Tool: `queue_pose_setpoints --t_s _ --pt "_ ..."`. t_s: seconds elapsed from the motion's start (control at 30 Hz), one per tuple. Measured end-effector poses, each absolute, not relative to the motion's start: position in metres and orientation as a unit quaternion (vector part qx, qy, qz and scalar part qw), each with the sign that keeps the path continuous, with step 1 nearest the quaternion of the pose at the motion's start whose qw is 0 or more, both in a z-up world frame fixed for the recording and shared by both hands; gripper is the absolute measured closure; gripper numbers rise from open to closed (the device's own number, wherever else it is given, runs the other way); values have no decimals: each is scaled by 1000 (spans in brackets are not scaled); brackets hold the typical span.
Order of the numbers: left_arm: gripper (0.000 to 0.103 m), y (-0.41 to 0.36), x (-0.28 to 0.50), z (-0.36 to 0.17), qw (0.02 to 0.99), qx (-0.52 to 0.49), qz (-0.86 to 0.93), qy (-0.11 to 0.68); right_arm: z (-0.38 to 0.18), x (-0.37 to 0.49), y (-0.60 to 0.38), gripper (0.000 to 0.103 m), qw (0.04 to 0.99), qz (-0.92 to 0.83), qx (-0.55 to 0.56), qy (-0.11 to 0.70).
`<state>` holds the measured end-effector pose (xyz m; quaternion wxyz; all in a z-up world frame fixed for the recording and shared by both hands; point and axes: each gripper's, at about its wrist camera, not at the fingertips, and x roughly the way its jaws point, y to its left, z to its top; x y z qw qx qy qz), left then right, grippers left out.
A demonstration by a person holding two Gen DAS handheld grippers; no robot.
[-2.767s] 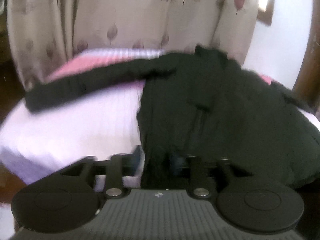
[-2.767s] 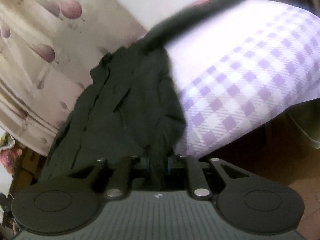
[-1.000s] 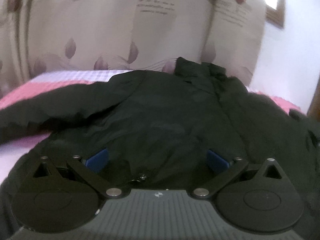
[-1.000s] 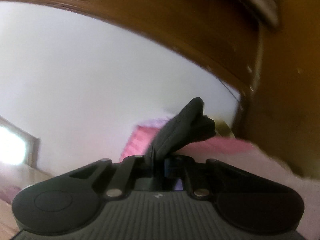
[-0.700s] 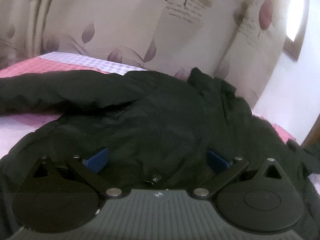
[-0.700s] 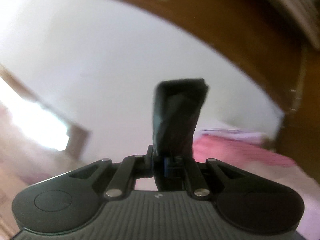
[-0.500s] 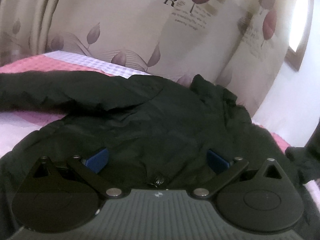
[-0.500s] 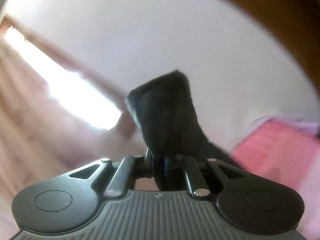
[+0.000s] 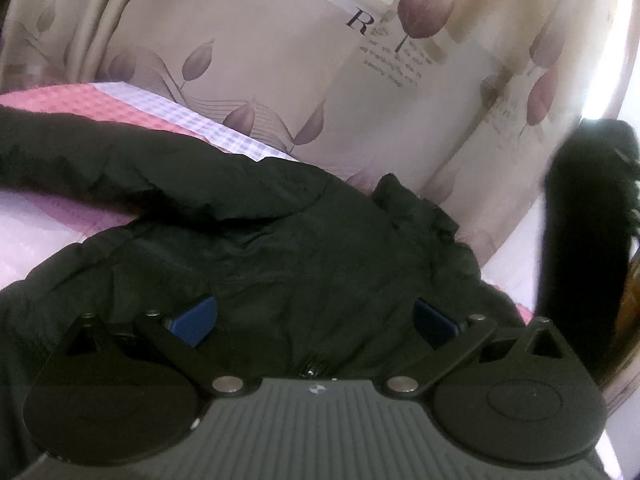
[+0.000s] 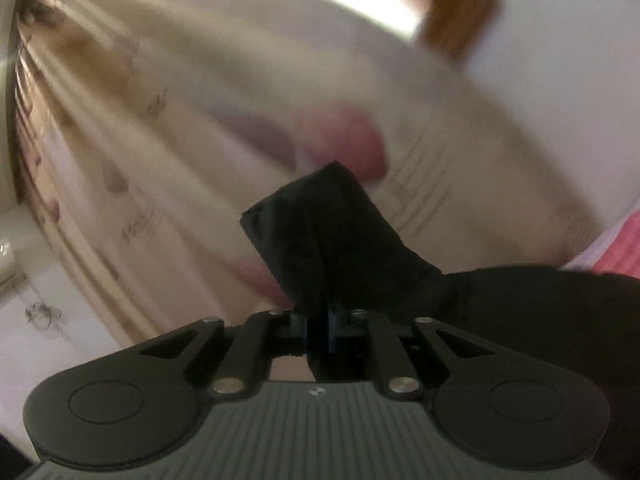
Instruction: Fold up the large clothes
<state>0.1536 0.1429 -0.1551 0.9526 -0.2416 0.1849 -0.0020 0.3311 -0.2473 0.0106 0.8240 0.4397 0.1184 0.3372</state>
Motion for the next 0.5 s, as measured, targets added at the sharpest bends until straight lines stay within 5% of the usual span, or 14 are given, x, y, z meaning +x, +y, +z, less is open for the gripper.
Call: queue_pose_setpoints --t_s 0.5 --pt "0 152 147 -156 947 -277 -11 164 -92 338 -101 94 865 327 283 254"
